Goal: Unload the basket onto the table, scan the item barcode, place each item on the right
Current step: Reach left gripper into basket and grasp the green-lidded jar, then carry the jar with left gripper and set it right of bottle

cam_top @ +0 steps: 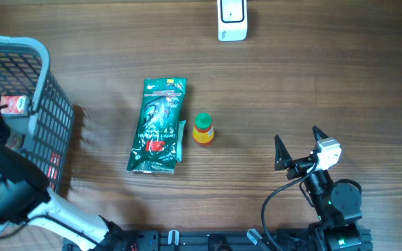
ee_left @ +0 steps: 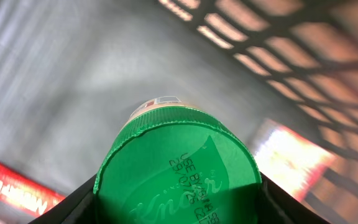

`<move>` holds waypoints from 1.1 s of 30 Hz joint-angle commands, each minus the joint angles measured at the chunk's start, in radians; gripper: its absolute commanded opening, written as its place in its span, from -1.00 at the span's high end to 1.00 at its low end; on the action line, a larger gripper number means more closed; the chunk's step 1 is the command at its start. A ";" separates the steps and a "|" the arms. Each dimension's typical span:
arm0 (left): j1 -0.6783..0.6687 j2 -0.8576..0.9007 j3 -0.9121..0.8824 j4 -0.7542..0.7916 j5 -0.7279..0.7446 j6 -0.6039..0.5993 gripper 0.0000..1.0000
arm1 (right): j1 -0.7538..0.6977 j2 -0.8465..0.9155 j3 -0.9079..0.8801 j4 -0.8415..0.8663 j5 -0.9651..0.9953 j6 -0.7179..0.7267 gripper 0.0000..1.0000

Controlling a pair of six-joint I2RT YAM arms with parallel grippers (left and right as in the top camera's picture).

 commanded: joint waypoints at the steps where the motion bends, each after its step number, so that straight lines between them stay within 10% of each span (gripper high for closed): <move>1: -0.045 -0.224 0.007 0.011 -0.005 0.028 -0.14 | 0.003 0.000 -0.001 0.003 -0.007 0.016 -0.99; 13: -0.458 -0.674 0.007 0.083 0.056 0.066 -0.09 | 0.003 0.000 -0.001 0.003 -0.007 0.016 -0.99; 33: -1.433 -0.325 0.006 0.232 0.056 0.101 -0.01 | 0.003 0.000 -0.001 0.003 -0.007 0.017 -1.00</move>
